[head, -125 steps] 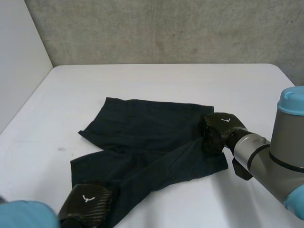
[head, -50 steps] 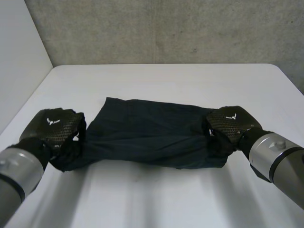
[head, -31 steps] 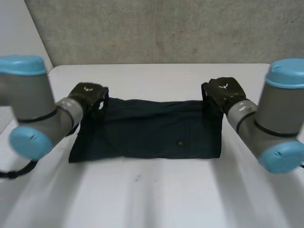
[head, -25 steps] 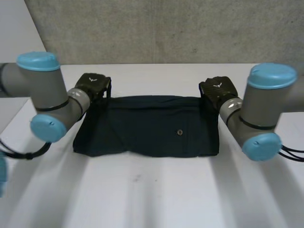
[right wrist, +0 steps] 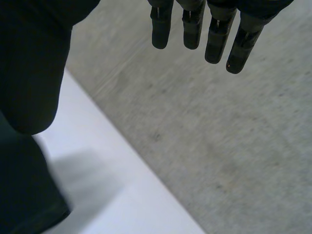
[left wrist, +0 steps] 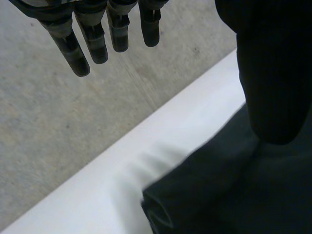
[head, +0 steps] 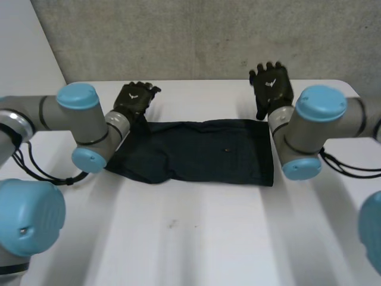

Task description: Fold the shorts.

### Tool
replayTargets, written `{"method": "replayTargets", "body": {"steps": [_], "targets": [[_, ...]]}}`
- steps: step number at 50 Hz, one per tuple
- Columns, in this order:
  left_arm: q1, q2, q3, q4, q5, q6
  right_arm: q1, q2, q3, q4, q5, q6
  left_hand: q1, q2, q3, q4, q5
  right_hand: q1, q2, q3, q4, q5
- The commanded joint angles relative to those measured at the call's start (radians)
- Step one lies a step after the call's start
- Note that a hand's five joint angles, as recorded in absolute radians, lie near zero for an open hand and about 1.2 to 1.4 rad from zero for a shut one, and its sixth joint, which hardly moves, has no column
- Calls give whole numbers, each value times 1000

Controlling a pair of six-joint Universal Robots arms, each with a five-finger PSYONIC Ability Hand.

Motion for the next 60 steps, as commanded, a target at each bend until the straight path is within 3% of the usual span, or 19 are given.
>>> {"method": "replayTargets", "body": {"steps": [1,6,12,19,29,38,42,50,60], "targets": [[13,199,-238,7,8,5,-8,-257,185,69,-10,135,-18,-33,-43,-33,-48,-33,-49,-40,-65,-67],[29,245,-330,15,13,8,-9,-372,314,254,-57,163,-18,-33,-43,-33,-48,-33,-49,-40,-65,-67],[52,201,-309,41,60,16,-11,-405,455,367,-113,169,-18,-33,-43,-33,-48,-33,-49,-40,-65,-67],[90,37,-136,151,71,74,-14,-423,583,318,-154,169,-9,-23,-33,-23,-39,59,44,52,27,26],[101,-190,155,197,88,88,-3,-420,653,209,-146,169,26,12,2,12,-3,142,126,135,110,108],[99,-261,260,274,67,83,1,-423,739,108,-130,166,35,21,11,21,5,241,226,234,209,207],[87,-247,246,270,60,82,3,-422,758,98,-111,162,35,21,11,21,5,388,373,381,356,354],[87,-91,15,196,56,59,3,-395,758,85,-73,151,21,6,-4,6,-9,394,379,387,362,360],[124,222,-407,176,63,-161,-9,-319,739,3,-68,126,-18,-32,-42,-32,-47,394,379,387,362,360]]}}
